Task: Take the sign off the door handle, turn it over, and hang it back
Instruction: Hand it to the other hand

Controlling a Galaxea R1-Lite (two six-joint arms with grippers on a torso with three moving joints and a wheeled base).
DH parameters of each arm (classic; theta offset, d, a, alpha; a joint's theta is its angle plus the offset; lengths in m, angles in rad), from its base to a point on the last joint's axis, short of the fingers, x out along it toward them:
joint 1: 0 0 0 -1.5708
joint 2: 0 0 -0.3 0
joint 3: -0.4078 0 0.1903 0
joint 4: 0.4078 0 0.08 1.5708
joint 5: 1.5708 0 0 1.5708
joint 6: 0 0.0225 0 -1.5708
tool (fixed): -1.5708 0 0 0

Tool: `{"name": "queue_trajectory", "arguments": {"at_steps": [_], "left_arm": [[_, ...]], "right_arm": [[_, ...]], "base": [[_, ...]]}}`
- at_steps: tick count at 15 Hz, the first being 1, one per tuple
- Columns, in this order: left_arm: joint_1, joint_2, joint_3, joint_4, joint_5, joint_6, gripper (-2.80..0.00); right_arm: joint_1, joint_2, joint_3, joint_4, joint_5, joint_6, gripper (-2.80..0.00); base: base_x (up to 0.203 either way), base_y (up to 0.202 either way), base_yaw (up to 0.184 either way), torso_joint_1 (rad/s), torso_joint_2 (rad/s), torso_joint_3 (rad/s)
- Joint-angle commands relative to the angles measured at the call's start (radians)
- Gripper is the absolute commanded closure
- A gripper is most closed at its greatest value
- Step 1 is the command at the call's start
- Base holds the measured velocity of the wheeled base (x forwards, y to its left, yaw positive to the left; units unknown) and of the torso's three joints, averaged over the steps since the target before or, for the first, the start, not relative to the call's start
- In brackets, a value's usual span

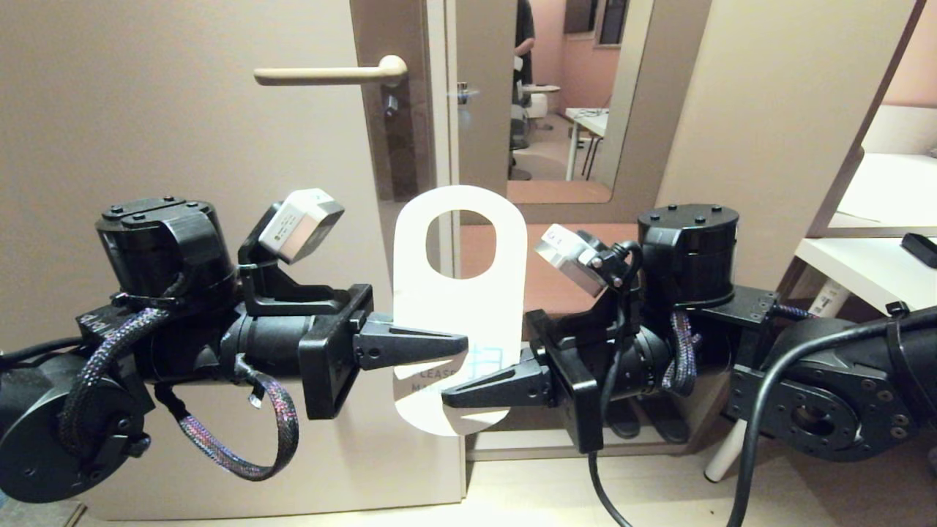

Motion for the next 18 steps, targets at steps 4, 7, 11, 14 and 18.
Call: {"name": "queue_trajectory", "arguments": {"at_steps": [4,7,11,14,18], "left_arm": [[0.000,0.000,0.000,-0.004,-0.006,-0.001,0.00],[-0.001,-0.003,0.010,-0.004,-0.006,0.000,0.00],[0.000,-0.021,0.039,-0.025,-0.006,0.000,0.00],[0.002,-0.042,0.089,-0.062,-0.006,0.000,0.00],[0.011,-0.062,0.112,-0.087,-0.006,-0.001,0.00]], "right_arm": [[0.000,-0.002,0.001,-0.004,0.007,0.002,-2.80],[0.000,-0.001,0.004,-0.029,0.007,0.002,-2.80],[-0.014,-0.005,0.042,-0.073,0.006,0.002,-2.80],[-0.043,-0.026,0.066,-0.084,0.004,0.002,-2.80],[-0.095,-0.068,0.091,-0.084,-0.009,0.002,-2.80]], "base": [[0.000,0.000,0.000,0.000,0.00,0.000],[0.000,0.000,0.000,0.000,0.00,0.000],[0.000,0.000,0.000,0.000,0.00,0.000],[0.000,0.000,0.000,0.000,0.00,0.000],[0.000,0.000,0.000,0.000,0.00,0.000]]}}
